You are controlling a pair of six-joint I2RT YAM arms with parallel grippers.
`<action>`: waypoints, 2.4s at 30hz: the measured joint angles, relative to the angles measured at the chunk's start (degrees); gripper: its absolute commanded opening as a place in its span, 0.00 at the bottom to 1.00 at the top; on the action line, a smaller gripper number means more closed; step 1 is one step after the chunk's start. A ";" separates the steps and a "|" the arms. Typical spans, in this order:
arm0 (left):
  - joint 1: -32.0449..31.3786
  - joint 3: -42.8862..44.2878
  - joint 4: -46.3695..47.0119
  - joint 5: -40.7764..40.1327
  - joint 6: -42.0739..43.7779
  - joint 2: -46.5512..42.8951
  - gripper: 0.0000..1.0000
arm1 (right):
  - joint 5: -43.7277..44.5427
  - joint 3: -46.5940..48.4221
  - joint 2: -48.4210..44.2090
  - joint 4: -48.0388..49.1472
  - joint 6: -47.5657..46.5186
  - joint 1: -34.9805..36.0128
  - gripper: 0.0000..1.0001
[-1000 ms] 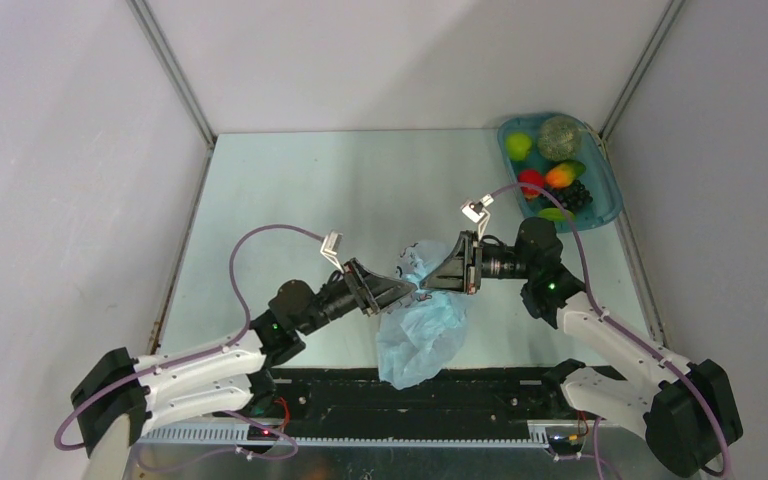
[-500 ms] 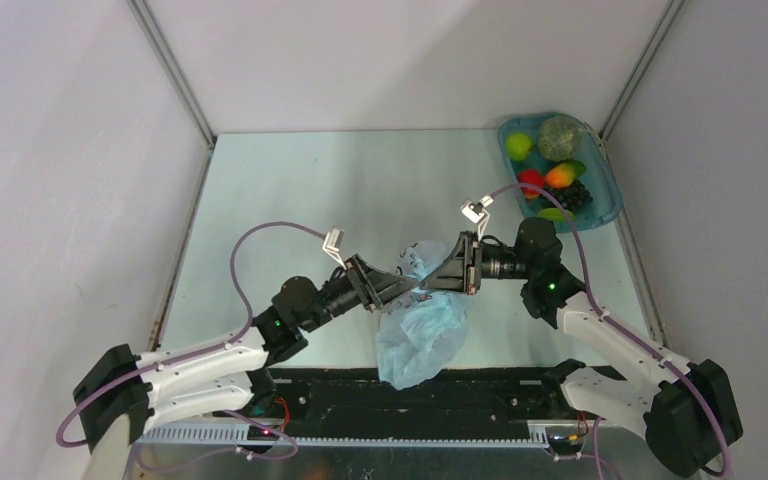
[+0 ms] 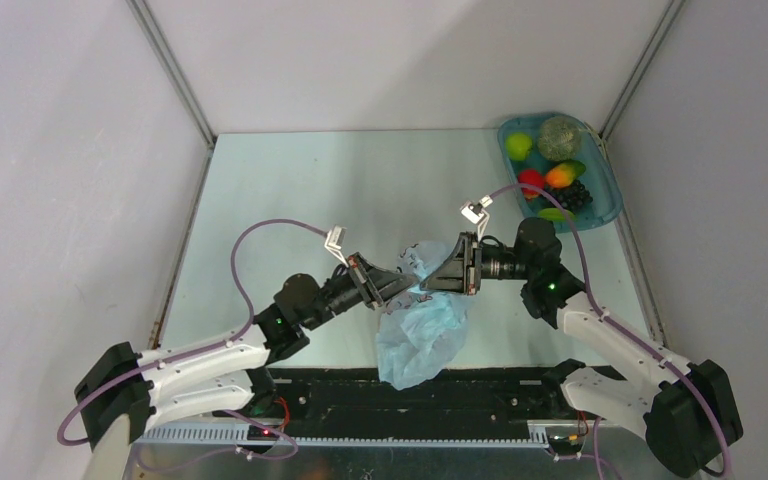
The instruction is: Place the fake fruits into the plastic bag and tie a complex knot
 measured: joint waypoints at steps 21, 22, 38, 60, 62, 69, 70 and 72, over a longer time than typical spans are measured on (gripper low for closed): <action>0.00 5.62 -17.57 -4.37 6.03 -1.66 0.00 | 11.89 0.61 -18.82 -31.41 -7.26 -4.20 0.82; 0.00 5.62 -18.23 -4.74 6.03 -1.66 0.00 | 12.96 0.61 -20.33 -33.59 -7.76 -3.67 0.81; 0.00 5.66 -22.71 -7.52 6.54 -3.61 0.00 | 27.61 1.03 -22.60 -39.21 -8.90 14.73 0.52; 1.60 15.37 -30.80 -15.19 19.06 -3.48 0.00 | 52.87 7.39 -18.08 -41.83 -18.16 16.55 0.00; 2.78 18.12 -32.79 -17.22 21.84 -3.39 0.00 | 60.59 10.47 -17.11 -42.51 -20.59 17.03 0.00; 4.98 21.49 -34.07 -21.38 27.58 -1.29 0.00 | 78.40 15.19 -11.37 -40.06 -27.08 18.60 0.00; 5.38 21.11 -33.88 -22.08 27.85 -0.63 0.00 | 79.71 14.86 -9.51 -39.32 -27.04 18.16 0.00; 6.19 19.23 -33.03 -24.41 28.00 0.70 0.00 | 81.00 12.72 -5.92 -36.94 -26.21 15.91 0.00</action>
